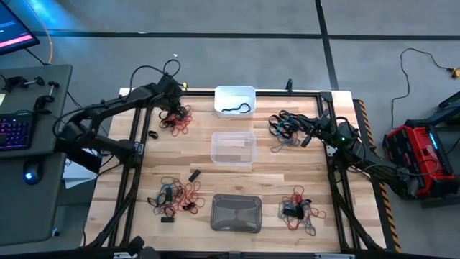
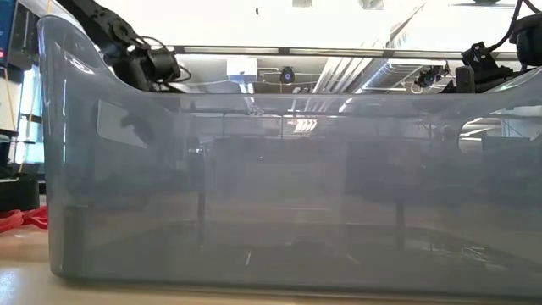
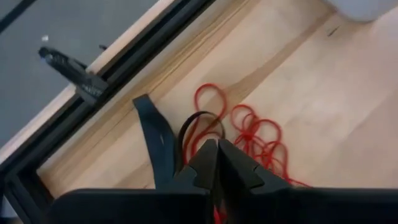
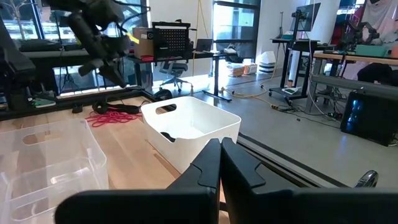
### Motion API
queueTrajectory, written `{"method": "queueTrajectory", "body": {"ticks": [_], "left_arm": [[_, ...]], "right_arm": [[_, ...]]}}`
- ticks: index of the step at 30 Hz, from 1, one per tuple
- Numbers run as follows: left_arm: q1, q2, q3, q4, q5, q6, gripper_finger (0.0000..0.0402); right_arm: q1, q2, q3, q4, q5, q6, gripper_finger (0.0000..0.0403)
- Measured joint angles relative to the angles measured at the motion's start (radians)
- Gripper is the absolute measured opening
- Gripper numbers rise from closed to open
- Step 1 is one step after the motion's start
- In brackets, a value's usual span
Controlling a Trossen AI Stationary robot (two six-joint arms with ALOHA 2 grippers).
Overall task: Sort rubber bands into baskets
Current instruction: Put the black rubber band into the white bin
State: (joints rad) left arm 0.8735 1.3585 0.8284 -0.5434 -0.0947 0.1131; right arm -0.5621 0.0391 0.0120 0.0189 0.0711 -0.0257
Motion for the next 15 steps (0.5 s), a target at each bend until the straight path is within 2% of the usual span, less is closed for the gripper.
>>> {"method": "queueTrajectory", "body": {"ticks": [10,15], "left_arm": [[0.026,0.153,0.0,0.024,-0.026,0.02,0.0071],[0.04,0.209,0.001,0.027,-0.05,0.022,0.0087]], "right_arm": [[0.0,0.0,0.0,0.0,0.0,0.0,0.0],[0.0,0.0,0.0,0.0,0.0,0.0,0.0]]}}
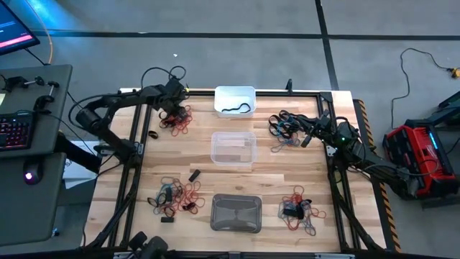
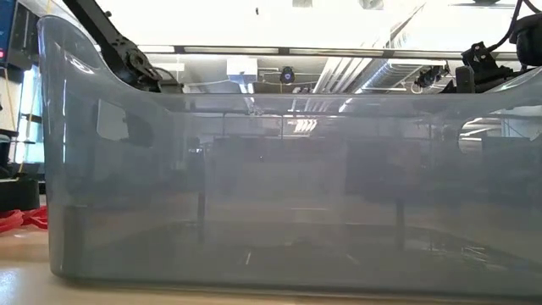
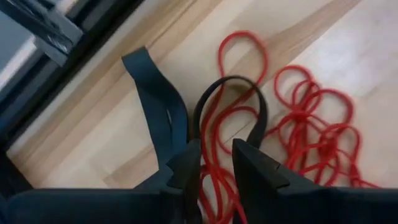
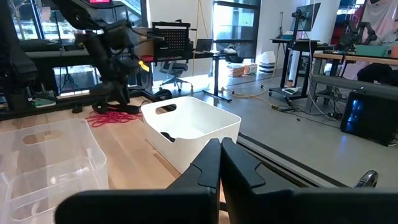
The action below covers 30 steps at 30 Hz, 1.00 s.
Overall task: Sort rubber bands into baskets
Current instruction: Put the black rubber band into the white bin
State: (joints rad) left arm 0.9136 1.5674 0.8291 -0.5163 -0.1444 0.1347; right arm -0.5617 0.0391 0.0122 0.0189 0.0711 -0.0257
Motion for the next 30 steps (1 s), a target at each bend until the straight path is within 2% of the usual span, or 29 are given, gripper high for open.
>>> {"method": "queueTrajectory", "body": {"ticks": [19,30], "left_arm": [[0.017,0.041,0.005,0.056,0.004,0.0,0.0088],[0.017,0.049,0.005,0.052,0.054,0.006,0.0077]], "right_arm": [[0.0,0.0,0.0,0.0,0.0,0.0,0.0],[0.0,0.0,0.0,0.0,0.0,0.0,0.0]]}}
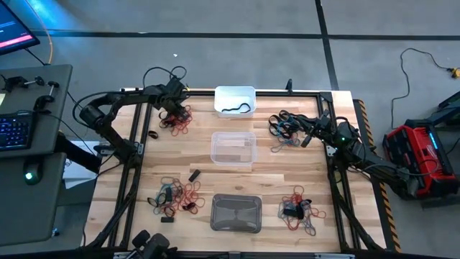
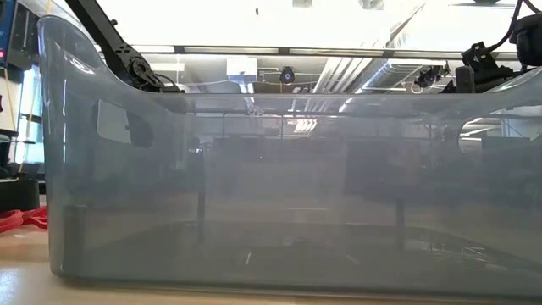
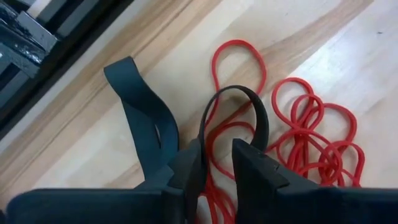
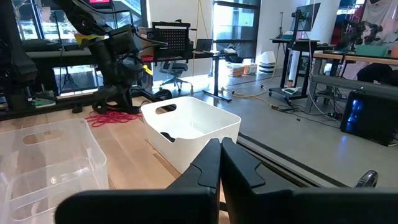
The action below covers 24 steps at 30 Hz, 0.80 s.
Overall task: Sort rubber bands into baskets
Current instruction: Put the black rubber band into the white bin
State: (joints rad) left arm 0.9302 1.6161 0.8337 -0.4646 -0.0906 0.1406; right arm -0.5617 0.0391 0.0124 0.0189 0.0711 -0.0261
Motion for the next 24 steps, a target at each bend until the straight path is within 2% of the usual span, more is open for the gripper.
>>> {"method": "queueTrajectory", "body": {"ticks": [9,15,24], "left_arm": [[0.0,0.0,0.0,0.001,-0.015,0.03,0.0004],[-0.01,-0.021,0.0,0.003,-0.076,0.047,0.0001],[-0.065,-0.11,0.056,-0.003,-0.077,0.047,0.0001]], "right_arm": [[0.0,0.0,0.0,0.0,0.0,0.0,0.0],[0.0,0.0,0.0,0.0,0.0,0.0,0.0],[0.0,0.0,0.0,0.0,0.0,0.0,0.0]]}}
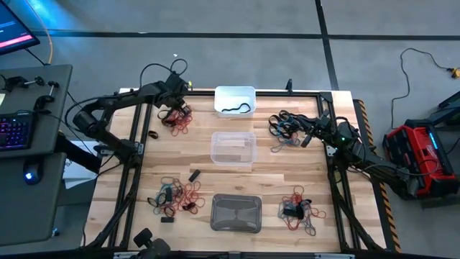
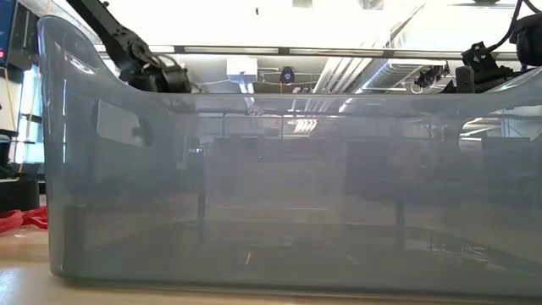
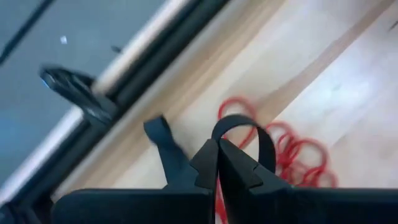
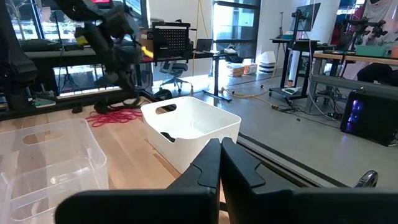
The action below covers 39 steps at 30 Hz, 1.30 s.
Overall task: Sort rubber bands into baskets
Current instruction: Put the black rubber band into the white bin
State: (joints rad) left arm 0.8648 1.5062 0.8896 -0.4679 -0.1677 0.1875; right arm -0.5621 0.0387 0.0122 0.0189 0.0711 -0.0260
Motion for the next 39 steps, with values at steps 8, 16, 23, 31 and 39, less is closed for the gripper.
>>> {"method": "queueTrajectory", "body": {"ticks": [8,16,23,31,39], "left_arm": [[-0.077,-0.082,0.07,-0.001,0.0,-0.01,0.0],[-0.169,-0.085,0.21,-0.019,-0.014,-0.026,0.0],[-0.253,-0.085,0.309,-0.046,-0.027,-0.006,0.0],[-0.298,-0.061,0.364,0.0,-0.026,0.016,0.0],[-0.303,0.082,0.456,0.05,0.022,0.076,0.0]], "right_arm": [[0.0,0.0,0.0,0.0,0.0,0.0,0.0],[0.0,0.0,0.0,0.0,0.0,0.0,0.0],[0.0,0.0,0.0,0.0,0.0,0.0,0.0],[0.0,0.0,0.0,0.0,0.0,0.0,0.0],[0.0,0.0,0.0,0.0,0.0,0.0,0.0]]}}
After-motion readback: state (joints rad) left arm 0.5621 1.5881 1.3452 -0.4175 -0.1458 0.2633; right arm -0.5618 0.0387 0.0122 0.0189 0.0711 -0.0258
